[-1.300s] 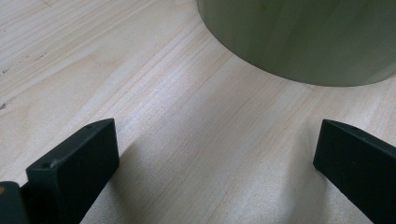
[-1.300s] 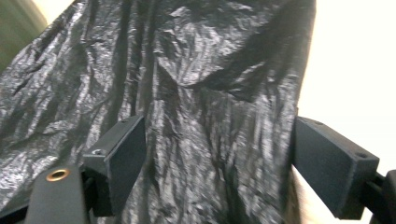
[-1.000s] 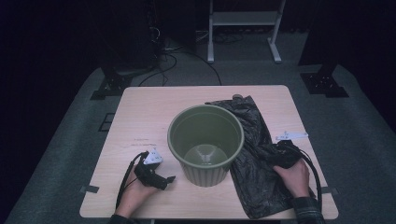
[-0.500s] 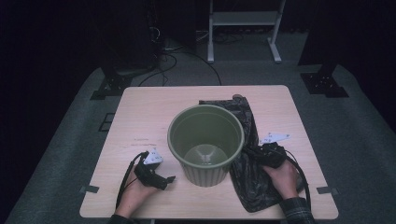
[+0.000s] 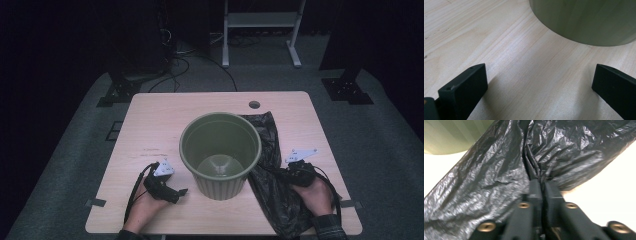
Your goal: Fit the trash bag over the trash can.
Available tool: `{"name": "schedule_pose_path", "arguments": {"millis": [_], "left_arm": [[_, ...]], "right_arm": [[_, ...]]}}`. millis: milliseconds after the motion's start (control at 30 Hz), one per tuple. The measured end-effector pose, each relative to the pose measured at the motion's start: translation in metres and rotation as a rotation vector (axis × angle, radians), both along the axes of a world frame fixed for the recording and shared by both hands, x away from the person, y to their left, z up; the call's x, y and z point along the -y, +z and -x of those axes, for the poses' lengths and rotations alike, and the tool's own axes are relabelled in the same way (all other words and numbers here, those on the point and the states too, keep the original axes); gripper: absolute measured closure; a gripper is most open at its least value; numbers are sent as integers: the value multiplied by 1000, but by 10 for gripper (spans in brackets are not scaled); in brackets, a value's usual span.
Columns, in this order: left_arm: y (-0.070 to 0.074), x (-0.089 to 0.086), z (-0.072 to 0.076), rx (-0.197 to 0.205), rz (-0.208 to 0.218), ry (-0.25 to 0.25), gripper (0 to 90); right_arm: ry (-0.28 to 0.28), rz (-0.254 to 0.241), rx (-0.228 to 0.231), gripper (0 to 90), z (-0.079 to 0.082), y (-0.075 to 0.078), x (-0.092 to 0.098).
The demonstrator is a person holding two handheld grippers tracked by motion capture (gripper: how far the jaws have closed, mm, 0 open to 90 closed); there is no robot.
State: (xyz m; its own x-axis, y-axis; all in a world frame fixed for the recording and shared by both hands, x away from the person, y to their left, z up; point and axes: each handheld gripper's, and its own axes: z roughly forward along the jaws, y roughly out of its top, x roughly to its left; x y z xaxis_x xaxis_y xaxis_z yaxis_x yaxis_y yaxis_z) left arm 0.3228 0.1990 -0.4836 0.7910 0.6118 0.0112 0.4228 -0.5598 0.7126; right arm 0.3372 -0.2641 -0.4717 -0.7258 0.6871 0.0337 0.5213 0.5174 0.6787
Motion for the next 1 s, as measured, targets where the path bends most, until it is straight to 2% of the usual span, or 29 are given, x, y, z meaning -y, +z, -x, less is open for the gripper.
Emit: {"name": "schedule_pose_path", "arguments": {"millis": [67,200,300,433,533,667,800,933,1000], "left_arm": [[0,0,0,0,0,0,0],[0,0,0,0,0,0,0],[0,0,0,0,0,0,0],[0,0,0,0,-2,-1,0],[0,0,0,0,-2,-1,0],[0,0,0,0,-1,-1,0],[0,0,0,0,1,1,0],[0,0,0,-1,1,0,0],[0,0,0,0,0,0,0]], "right_arm": [[-6,-37,-15,673,-2,0,0],[-25,-102,-48,376,-7,-1,-4],[-47,-117,-80,286,-12,-2,-12],[-65,-104,-71,202,-15,-4,-26],[-65,-87,-52,176,-17,-4,-41],[-51,-80,-53,172,-19,-4,-57],[-53,-88,-48,167,-20,-5,-66],[-70,-65,-17,168,-20,-7,-71],[-81,-43,4,195,-18,-7,-74]]}}
